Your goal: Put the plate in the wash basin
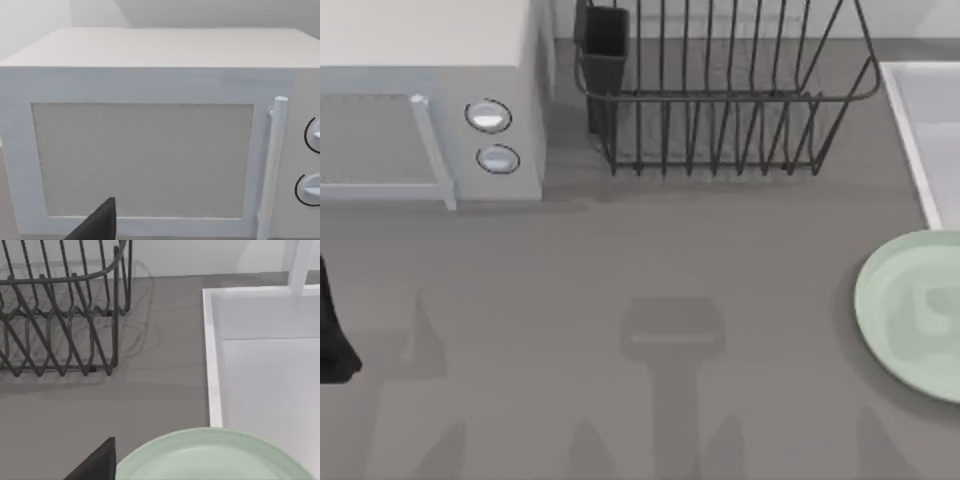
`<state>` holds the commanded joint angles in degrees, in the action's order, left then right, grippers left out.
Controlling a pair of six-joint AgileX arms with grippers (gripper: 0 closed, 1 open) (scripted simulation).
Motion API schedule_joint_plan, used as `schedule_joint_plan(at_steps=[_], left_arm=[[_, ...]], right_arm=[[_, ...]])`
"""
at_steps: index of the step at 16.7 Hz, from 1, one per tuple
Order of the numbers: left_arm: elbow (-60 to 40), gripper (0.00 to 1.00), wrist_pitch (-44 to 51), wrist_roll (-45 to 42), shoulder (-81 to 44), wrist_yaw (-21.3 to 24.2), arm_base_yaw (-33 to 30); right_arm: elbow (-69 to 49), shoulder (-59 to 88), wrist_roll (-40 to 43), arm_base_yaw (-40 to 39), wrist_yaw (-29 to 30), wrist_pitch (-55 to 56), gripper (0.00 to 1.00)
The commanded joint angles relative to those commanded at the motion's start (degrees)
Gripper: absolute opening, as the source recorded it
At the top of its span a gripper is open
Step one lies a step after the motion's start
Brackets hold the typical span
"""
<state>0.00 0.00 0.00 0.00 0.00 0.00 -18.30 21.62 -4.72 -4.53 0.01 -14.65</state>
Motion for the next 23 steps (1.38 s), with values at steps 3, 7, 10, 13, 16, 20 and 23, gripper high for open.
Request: schedule_joint_plan(at_steps=[3,7,10,13,16,20,23], left_arm=[[0.0,1.0,0.0,0.0,0.0,0.0,0.0],[0.0,1.0,0.0,0.0,0.0,0.0,0.0],[0.0,1.0,0.0,0.0,0.0,0.0,0.0],[0.0,1.0,0.0,0.0,0.0,0.0,0.0],[0.0,1.0,0.0,0.0,0.0,0.0,0.0],[0.0,1.0,0.0,0.0,0.0,0.0,0.0],[0.0,1.0,0.0,0.0,0.0,0.0,0.0]], right_arm=[[-11.97,16.25,-3.08,-2.95,0.01,-9.55,1.0],[-29.07,40.27,-7.47,-7.16,0.01,-23.17,1.0],[-41.11,57.4,-10.53,-10.1,0.02,-32.68,1.0],[-51.03,71.49,-13.05,-12.52,0.02,-40.51,1.0],[-57.77,80.69,-14.79,-14.19,0.03,-45.92,1.0],[-60.63,84.41,-15.54,-14.91,0.03,-48.24,1.0],[-60.46,84.26,-15.48,-14.61,0.01,-48.1,1.0]])
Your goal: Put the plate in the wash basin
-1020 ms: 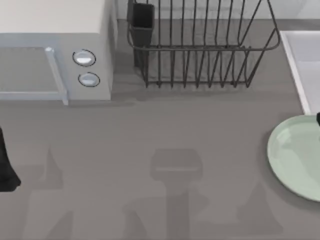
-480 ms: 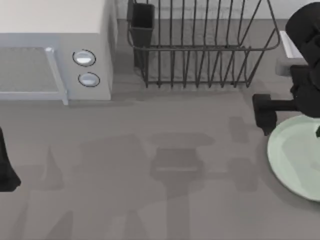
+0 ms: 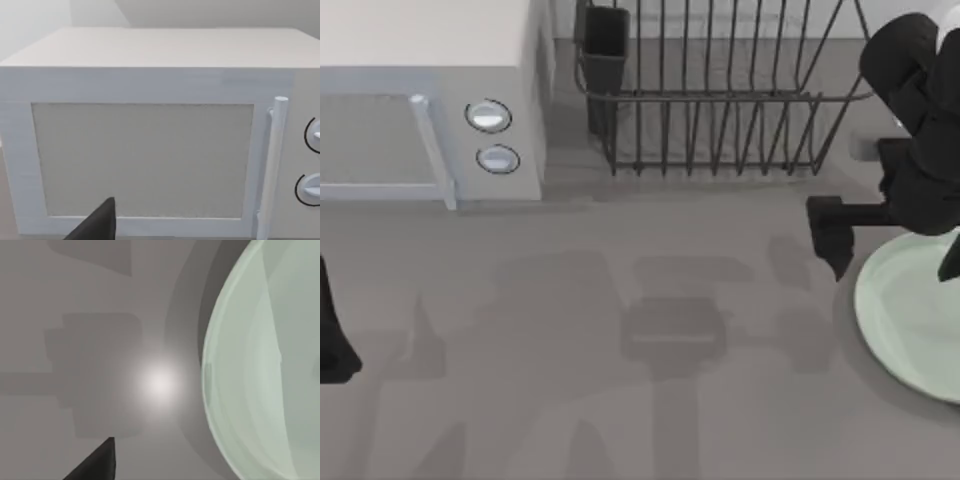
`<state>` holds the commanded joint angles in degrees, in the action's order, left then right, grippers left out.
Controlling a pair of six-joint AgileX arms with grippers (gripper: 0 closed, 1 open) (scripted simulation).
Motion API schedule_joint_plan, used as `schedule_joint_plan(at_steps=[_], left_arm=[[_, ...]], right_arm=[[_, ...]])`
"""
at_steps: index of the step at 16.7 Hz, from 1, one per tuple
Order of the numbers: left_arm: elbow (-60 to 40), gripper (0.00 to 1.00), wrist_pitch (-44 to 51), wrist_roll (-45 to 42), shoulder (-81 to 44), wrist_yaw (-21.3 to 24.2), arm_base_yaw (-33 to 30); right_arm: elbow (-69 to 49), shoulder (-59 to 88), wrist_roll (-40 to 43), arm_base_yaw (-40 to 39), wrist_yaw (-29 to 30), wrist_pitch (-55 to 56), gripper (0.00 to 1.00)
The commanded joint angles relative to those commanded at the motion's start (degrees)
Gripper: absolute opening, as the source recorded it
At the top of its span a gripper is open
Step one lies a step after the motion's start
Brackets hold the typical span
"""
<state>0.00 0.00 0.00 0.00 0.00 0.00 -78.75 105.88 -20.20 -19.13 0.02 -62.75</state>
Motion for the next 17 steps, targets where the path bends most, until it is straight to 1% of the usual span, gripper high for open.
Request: schedule_joint_plan(at_steps=[2,4,10,12,16,17], left_arm=[[0.0,1.0,0.0,0.0,0.0,0.0,0.0],[0.0,1.0,0.0,0.0,0.0,0.0,0.0],[0.0,1.0,0.0,0.0,0.0,0.0,0.0],[0.0,1.0,0.0,0.0,0.0,0.0,0.0],[0.0,1.0,0.0,0.0,0.0,0.0,0.0],[0.0,1.0,0.0,0.0,0.0,0.0,0.0]], right_arm=[[0.66,0.4,-0.01,-0.01,0.0,0.93,1.0],[2.66,1.79,-0.04,-0.07,0.01,4.2,1.0],[11.04,8.07,-0.28,-0.37,0.06,19.57,1.0],[12.4,9.22,-0.33,-0.43,0.06,21.55,1.0],[12.47,9.29,-0.33,-0.44,0.06,21.65,1.0],[12.47,9.29,-0.33,-0.44,0.06,21.65,0.92]])
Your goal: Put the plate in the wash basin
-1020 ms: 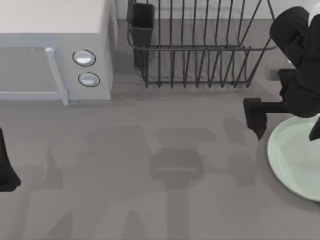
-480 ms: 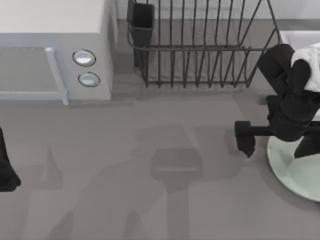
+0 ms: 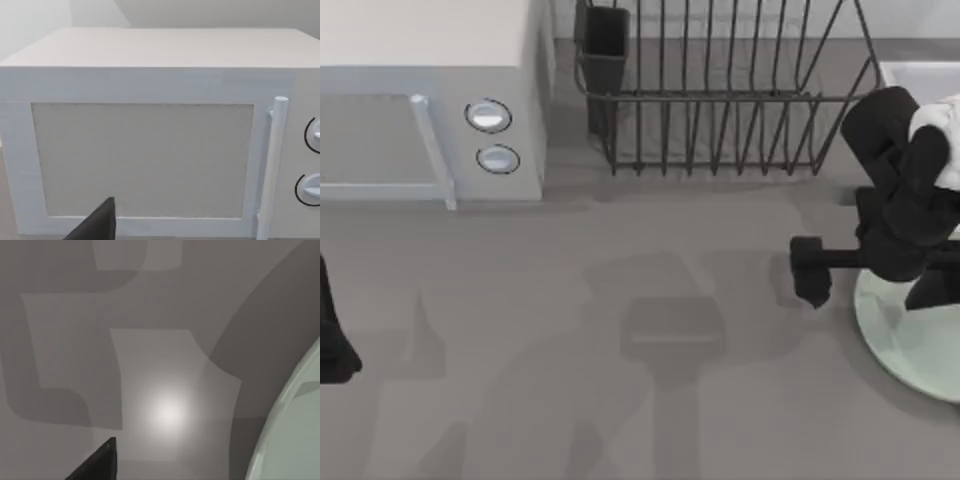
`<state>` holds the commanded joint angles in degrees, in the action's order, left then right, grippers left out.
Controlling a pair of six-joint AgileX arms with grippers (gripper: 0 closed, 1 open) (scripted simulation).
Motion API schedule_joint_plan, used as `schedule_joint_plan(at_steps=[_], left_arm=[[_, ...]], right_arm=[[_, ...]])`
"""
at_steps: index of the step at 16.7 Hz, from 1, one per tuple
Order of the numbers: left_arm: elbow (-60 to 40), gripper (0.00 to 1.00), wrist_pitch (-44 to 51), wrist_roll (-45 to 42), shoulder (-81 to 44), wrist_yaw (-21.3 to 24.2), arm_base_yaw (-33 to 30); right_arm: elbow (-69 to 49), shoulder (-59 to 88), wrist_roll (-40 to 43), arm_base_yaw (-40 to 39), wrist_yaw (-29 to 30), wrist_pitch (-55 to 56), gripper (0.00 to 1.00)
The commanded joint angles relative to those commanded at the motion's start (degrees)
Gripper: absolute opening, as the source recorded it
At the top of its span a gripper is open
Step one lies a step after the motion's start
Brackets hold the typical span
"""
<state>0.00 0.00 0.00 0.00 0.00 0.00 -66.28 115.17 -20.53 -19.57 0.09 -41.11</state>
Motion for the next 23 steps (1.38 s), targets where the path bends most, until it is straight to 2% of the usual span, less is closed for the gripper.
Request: schedule_joint_plan(at_steps=[12,23], left_arm=[[0.0,1.0,0.0,0.0,0.0,0.0,0.0],[0.0,1.0,0.0,0.0,0.0,0.0,0.0]], right_arm=[[0.0,0.0,0.0,0.0,0.0,0.0,0.02],[-2.28,-3.5,-0.08,0.52,0.11,-0.62,0.0]])
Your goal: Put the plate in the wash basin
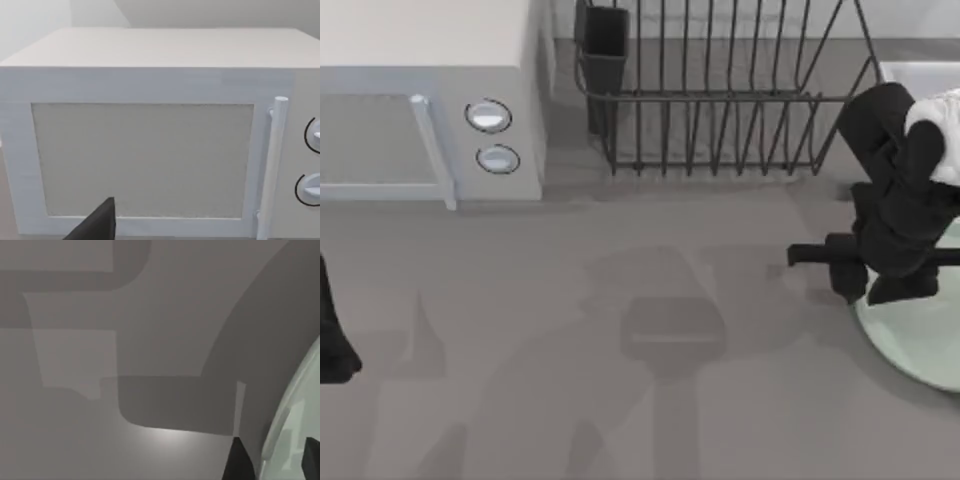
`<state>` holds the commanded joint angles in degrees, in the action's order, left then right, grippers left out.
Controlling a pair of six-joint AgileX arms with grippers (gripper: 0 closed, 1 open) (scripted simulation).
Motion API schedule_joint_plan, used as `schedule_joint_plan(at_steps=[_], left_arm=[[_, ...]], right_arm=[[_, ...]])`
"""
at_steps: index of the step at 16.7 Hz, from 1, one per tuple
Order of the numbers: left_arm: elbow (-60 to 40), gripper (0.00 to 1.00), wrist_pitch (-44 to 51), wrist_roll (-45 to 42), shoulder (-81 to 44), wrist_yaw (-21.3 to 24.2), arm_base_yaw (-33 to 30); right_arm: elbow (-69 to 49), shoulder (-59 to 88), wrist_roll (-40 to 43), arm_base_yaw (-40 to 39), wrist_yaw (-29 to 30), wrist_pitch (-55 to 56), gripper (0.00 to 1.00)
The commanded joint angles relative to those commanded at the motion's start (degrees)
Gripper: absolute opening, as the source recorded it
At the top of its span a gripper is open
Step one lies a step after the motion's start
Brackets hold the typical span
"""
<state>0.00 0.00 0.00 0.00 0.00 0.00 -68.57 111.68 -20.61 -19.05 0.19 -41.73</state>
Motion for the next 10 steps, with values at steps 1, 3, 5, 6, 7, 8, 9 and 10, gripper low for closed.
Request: schedule_joint_plan(at_steps=[1,3,5,6,7,8,9,10], left_arm=[[0.0,1.0,0.0,0.0,0.0,0.0,0.0],[0.0,1.0,0.0,0.0,0.0,0.0,0.0],[0.0,1.0,0.0,0.0,0.0,0.0,0.0],[0.0,1.0,0.0,0.0,0.0,0.0,0.0],[0.0,1.0,0.0,0.0,0.0,0.0,0.0],[0.0,1.0,0.0,0.0,0.0,0.0,0.0],[0.0,1.0,0.0,0.0,0.0,0.0,0.0],[0.0,1.0,0.0,0.0,0.0,0.0,0.0]], right_arm=[[-1.31,0.21,-0.02,-0.02,0.0,-1.3,0.0],[-5.7,0.71,-0.08,-0.07,-0.01,-5.68,0.0],[-12.52,1.13,-0.1,-0.08,-0.01,-12.47,0.0],[-16.82,1.26,-0.09,-0.07,-0.02,-16.75,0.0],[-21.5,1.35,-0.07,-0.05,-0.02,-21.43,0.0],[-26.4,1.37,-0.03,-0.01,-0.02,-26.41,0.0],[-31.33,1.33,0.01,0.03,-0.03,-31.45,0.0],[-36.15,1.21,0.07,0.09,-0.03,-36.39,0.0]])
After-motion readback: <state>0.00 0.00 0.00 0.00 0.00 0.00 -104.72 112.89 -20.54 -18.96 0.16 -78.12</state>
